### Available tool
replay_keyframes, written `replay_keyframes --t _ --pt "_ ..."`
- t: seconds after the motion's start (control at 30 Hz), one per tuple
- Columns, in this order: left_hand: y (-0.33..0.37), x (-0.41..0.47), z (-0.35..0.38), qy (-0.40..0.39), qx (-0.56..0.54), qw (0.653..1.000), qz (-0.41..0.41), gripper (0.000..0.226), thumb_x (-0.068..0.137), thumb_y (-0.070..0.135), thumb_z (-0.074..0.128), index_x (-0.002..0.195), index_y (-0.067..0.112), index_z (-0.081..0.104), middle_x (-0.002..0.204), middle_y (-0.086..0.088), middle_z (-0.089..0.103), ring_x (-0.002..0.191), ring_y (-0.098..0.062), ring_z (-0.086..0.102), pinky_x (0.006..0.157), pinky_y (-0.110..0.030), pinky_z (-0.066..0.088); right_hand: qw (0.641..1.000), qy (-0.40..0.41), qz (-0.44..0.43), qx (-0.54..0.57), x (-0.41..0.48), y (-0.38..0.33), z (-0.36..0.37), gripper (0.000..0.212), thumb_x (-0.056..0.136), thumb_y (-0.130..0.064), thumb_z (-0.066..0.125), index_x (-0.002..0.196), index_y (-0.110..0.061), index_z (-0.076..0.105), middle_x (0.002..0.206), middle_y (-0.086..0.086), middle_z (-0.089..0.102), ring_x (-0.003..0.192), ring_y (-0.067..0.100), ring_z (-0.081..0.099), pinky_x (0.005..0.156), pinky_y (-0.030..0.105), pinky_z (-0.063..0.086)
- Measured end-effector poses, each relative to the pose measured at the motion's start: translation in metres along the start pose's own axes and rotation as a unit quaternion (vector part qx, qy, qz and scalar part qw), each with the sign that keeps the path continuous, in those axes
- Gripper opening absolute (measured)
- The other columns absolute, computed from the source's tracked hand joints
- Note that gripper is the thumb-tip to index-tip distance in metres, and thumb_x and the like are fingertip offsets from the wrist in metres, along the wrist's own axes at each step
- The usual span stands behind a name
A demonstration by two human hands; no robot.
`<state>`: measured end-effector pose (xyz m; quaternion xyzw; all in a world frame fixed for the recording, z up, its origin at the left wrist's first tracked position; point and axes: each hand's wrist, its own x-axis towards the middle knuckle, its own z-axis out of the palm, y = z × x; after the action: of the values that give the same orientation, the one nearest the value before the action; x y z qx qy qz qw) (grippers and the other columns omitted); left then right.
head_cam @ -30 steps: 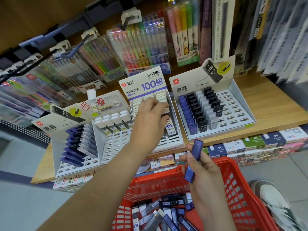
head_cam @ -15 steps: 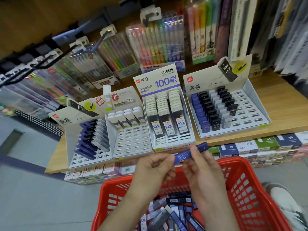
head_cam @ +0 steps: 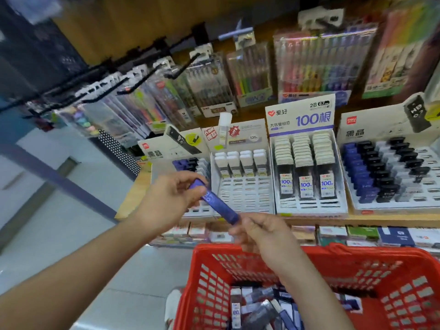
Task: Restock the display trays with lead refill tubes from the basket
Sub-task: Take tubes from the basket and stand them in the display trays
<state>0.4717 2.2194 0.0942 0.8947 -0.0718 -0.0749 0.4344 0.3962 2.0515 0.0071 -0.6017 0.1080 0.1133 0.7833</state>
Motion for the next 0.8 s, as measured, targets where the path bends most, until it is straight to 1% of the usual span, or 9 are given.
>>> replay_keyframes --t 0.07,0.13,0.3,0.37,0.43,0.57,0.63,0.77,0.8 --pt "-0.022 0.008 -0.029 0.069 0.054 0.996 0.035 0.026 0.093 0.003 0.056 0.086 0.026 0.066 0.075 -0.005 0.069 0.059 -0.008 0.060 0.065 -0.029 0.051 0.988 0.013 -0.042 -0.149 0.011 0.004 0.014 0.024 0.100 -0.015 0.052 0.092 -0.033 0.066 0.084 -0.006 0.071 0.072 0.014 0.064 0.072 0.028 0.053" --pt "-0.042 0.017 -0.056 0.145 0.105 0.983 0.045 0.027 0.093 0.007 0.056 0.086 0.032 0.063 0.078 0.009 0.065 0.062 -0.003 0.055 0.068 -0.023 0.047 0.954 0.018 -0.087 -0.285 0.020 0.007 0.023 0.023 0.100 -0.020 0.051 0.104 -0.039 0.063 0.097 -0.011 0.066 0.083 0.011 0.064 0.077 0.025 0.051" --pt "-0.077 0.040 -0.094 0.227 0.151 0.962 0.029 0.021 0.090 0.005 0.060 0.088 0.026 0.062 0.069 0.008 0.060 0.062 -0.005 0.055 0.059 -0.014 0.041 0.842 -0.002 -0.168 -0.513 0.041 0.006 0.043 0.044 0.099 -0.019 0.047 0.141 -0.033 0.048 0.130 -0.004 0.046 0.124 0.013 0.043 0.106 0.025 0.035" --pt "-0.090 0.052 -0.095 0.223 0.152 0.963 0.014 0.015 0.090 0.006 0.061 0.090 0.021 0.065 0.068 0.008 0.061 0.065 -0.006 0.058 0.060 -0.018 0.043 0.801 -0.019 -0.156 -0.577 0.049 0.006 0.052 0.052 0.099 -0.018 0.044 0.149 -0.032 0.036 0.148 0.002 0.035 0.138 0.019 0.030 0.114 0.029 0.027" --pt "-0.100 0.066 -0.089 0.213 0.143 0.967 0.010 0.013 0.089 0.007 0.063 0.095 0.016 0.069 0.074 0.004 0.065 0.071 -0.014 0.062 0.070 -0.025 0.048 0.770 -0.041 -0.130 -0.624 0.059 0.007 0.059 0.057 0.100 -0.018 0.041 0.154 -0.033 0.026 0.159 0.004 0.020 0.147 0.022 0.015 0.121 0.036 0.020" --pt "-0.113 0.087 -0.075 0.166 0.176 0.969 0.054 0.017 0.086 0.007 0.065 0.097 0.017 0.073 0.098 -0.001 0.072 0.094 -0.017 0.062 0.089 -0.027 0.048 0.730 -0.062 -0.106 -0.672 0.074 0.009 0.067 0.055 0.102 -0.026 0.038 0.155 -0.032 0.022 0.162 0.005 0.015 0.149 0.023 0.011 0.122 0.038 0.017" --pt "-0.116 0.093 -0.072 0.138 0.183 0.970 0.077 0.020 0.088 0.006 0.063 0.098 0.018 0.074 0.105 0.001 0.071 0.100 -0.015 0.060 0.088 -0.021 0.043 0.720 -0.064 -0.096 -0.684 0.079 0.010 0.068 0.053 0.103 -0.028 0.037 0.155 -0.031 0.022 0.162 0.004 0.014 0.149 0.023 0.011 0.122 0.037 0.017" --pt "-0.121 0.097 -0.073 0.105 0.213 0.963 0.130 0.023 0.088 0.002 0.061 0.099 0.018 0.074 0.095 0.008 0.068 0.088 -0.004 0.051 0.069 0.000 0.028 0.706 -0.057 -0.103 -0.699 0.086 0.015 0.066 0.050 0.104 -0.031 0.034 0.153 -0.031 0.026 0.160 0.002 0.016 0.146 0.022 0.014 0.120 0.034 0.020" --pt "-0.123 0.097 -0.073 0.107 0.220 0.960 0.137 0.023 0.089 0.002 0.060 0.099 0.018 0.074 0.096 0.007 0.069 0.088 -0.005 0.052 0.067 0.000 0.027 0.704 -0.054 -0.110 -0.700 0.088 0.016 0.065 0.049 0.104 -0.031 0.034 0.153 -0.031 0.028 0.159 0.002 0.017 0.145 0.021 0.016 0.119 0.033 0.020"
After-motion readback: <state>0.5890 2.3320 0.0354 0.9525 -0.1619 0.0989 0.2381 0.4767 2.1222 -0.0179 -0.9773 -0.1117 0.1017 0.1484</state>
